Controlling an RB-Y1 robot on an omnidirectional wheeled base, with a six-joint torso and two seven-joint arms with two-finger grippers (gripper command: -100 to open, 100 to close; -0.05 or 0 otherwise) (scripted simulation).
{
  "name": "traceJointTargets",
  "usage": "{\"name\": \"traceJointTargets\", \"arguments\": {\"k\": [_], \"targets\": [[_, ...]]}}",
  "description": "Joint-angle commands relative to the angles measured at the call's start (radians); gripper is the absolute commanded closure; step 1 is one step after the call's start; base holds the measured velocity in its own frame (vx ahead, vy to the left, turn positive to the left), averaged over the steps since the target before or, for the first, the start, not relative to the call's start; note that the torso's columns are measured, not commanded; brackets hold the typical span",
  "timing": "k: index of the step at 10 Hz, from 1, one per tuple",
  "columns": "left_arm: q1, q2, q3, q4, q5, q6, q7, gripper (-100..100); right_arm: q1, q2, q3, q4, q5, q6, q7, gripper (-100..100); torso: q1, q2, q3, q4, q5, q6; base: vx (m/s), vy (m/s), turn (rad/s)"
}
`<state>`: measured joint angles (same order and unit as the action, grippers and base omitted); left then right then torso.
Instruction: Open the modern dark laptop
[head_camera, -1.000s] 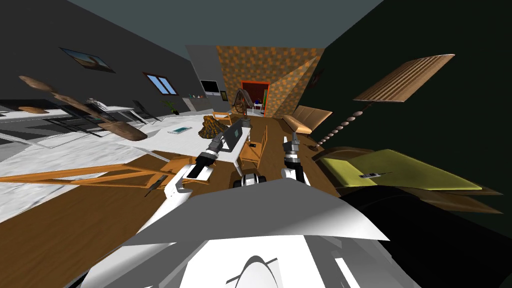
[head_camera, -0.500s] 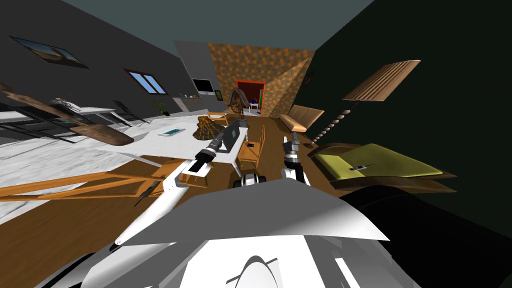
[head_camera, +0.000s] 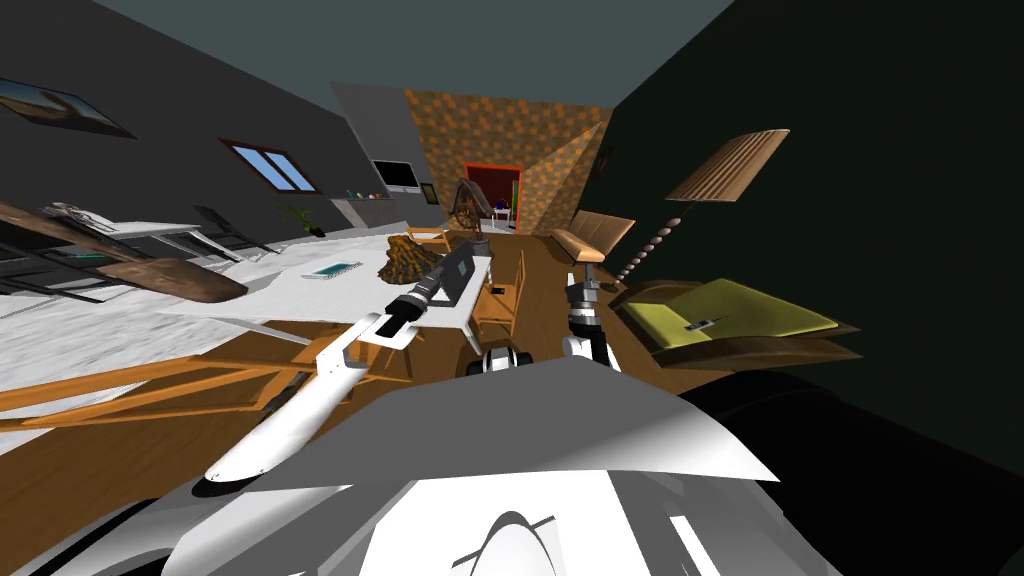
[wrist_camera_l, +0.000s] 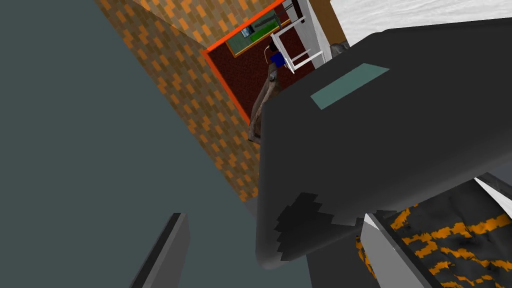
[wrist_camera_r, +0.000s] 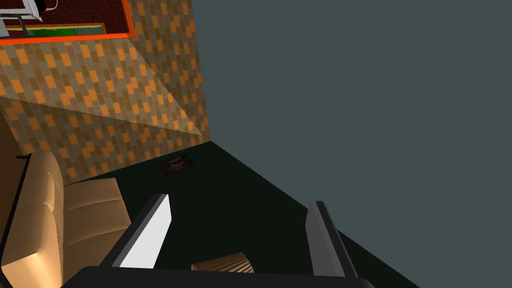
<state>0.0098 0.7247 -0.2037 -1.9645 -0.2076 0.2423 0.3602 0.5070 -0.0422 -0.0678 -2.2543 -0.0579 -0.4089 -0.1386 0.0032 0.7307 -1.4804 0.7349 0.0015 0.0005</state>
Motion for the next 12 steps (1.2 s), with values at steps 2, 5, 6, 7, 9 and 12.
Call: {"name": "traceJointTargets", "arguments": {"k": [2,5,6,7,9,12], "targets": [[-0.012,0.015,-0.004,0.007,-0.005,0.024,0.006,-100,0.0,0.0,0.0,0.0,0.0,0.0,0.0,0,-0.002,0.001,0.0,0.0,0.0,0.001,-0.007,0.006,0.007],[-0.014,0.001,0.002,0.005,0.026,0.033,0.035,100,0.0,0.0,0.0,0.0,0.0,0.0,0.0,0,-0.005,0.004,0.002,0.002,-0.002,0.001,0.059,0.02,-0.004],[-0.016,-0.022,0.008,0.01,0.054,0.028,0.061,100,0.0,0.0,0.0,0.0,0.0,0.0,0.0,0,-0.001,0.01,0.006,0.004,-0.001,0.0,0.0,0.143,0.012],[-0.017,-0.034,0.01,0.013,0.068,0.026,0.074,100,0.0,0.0,0.0,0.0,0.0,0.0,0.0,0,0.004,0.011,0.007,0.004,0.001,-0.002,-0.018,0.162,0.004],[-0.019,-0.069,0.018,0.021,0.109,0.018,0.112,100,0.0,0.0,0.0,0.0,0.0,0.0,0.0,0,0.003,0.01,0.006,0.003,0.001,-0.004,-0.03,0.172,0.015],[-0.018,-0.056,0.01,-0.009,0.125,0.029,0.132,-100,0.0,0.0,0.0,0.0,0.0,0.0,0.0,0,-0.005,0.005,0.003,0.002,-0.001,-0.002,0.009,0.104,-0.001]]}}
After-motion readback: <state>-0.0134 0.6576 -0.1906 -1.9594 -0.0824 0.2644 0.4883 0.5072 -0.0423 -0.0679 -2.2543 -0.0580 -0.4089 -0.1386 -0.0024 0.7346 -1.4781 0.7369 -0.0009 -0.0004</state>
